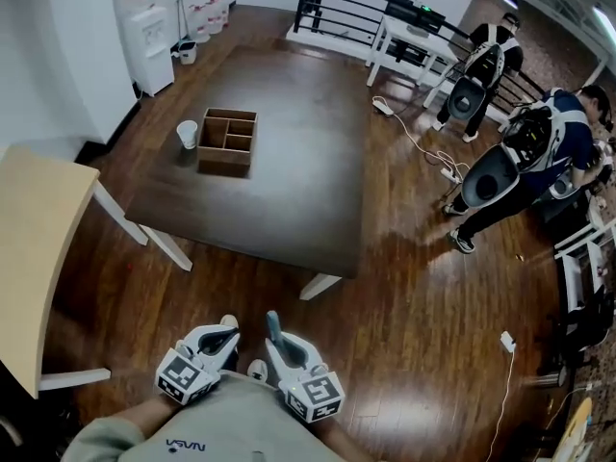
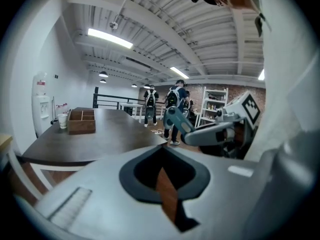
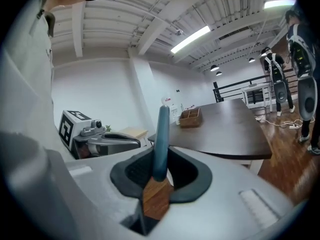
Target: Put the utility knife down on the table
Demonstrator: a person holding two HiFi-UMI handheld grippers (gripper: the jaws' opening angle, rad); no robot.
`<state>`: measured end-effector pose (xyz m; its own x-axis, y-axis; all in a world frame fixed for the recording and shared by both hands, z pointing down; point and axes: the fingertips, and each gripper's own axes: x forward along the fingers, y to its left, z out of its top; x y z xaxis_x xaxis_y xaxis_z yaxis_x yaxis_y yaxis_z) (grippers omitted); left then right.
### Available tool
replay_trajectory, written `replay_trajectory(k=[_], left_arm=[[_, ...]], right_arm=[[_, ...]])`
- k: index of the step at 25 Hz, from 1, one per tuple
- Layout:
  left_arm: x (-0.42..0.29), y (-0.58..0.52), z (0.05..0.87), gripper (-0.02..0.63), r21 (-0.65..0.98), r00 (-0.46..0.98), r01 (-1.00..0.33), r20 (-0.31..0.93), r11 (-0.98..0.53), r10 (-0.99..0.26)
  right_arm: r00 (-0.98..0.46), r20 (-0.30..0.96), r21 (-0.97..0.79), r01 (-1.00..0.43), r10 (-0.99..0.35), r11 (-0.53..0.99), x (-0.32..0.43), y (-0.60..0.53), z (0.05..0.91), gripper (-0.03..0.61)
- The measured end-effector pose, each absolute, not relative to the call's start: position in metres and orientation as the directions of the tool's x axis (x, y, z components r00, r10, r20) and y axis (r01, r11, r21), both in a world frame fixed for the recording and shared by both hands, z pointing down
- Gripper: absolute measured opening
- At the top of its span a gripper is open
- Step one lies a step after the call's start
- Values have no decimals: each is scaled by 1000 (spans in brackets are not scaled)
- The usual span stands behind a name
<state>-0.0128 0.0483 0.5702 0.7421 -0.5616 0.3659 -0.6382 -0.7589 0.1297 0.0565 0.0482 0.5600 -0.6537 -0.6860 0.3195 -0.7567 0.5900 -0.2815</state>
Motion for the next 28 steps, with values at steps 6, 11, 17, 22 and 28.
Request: replay_trajectory(k=[6,11,17,22,28], left_arm=[[1,-5,565,2,170,796,-586,305,-792,-523],[1,-50,553,2,186,834,-540,252,-821,-491],[-22,-97,547,2,223,837,-545,201,-809,-509],[-40,-130,556,2,231,824,-566,190,-792,-533],[-45,-160,568,2,257,793,-608,233,-751,-563]], right_arm=[[-584,367,-240,-811,-724,533,70,10,553,71],[-546,396,-188,-835,-738,517,60,-27,546,71],[-505,422,-152,-858,-753,490,45,-66,539,71],[-480,432,-148,-873,-763,465,42,-104,552,71],[-487,438,-141,-867,-756,477,54,-153,561,71]])
